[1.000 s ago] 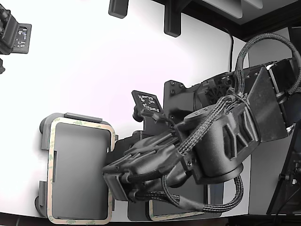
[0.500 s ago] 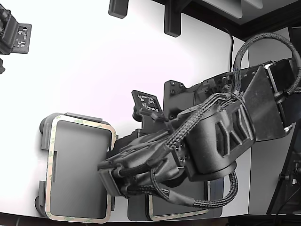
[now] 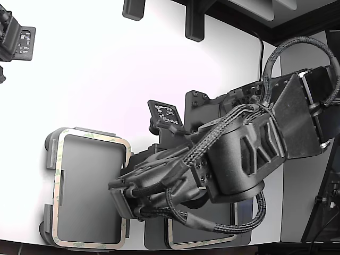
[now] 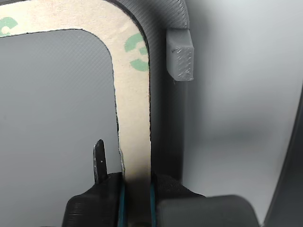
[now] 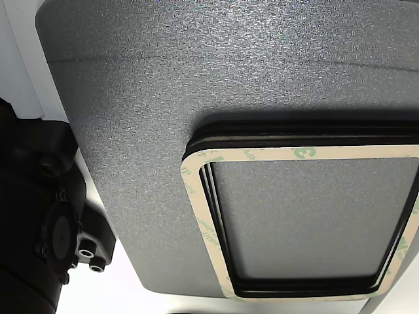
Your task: Grab top frame and put it into gray box.
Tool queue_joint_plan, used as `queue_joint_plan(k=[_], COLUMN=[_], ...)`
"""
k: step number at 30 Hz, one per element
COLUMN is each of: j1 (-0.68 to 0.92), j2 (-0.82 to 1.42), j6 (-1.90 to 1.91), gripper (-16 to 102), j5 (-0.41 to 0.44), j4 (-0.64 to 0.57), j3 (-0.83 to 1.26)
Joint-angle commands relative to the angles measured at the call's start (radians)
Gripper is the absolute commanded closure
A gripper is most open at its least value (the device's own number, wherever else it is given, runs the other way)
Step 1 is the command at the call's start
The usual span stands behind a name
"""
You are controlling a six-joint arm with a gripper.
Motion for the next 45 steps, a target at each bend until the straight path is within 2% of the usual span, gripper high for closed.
queue_joint_plan(k=[1, 45], j1=[-0.014, -0.015], j2=[0.021, -0.028], j6=[-0.005, 0.000], gripper=[99, 99], j5=[-0.002, -0.011], j4=[0.012, 0.008], j3=[-0.015, -0.032])
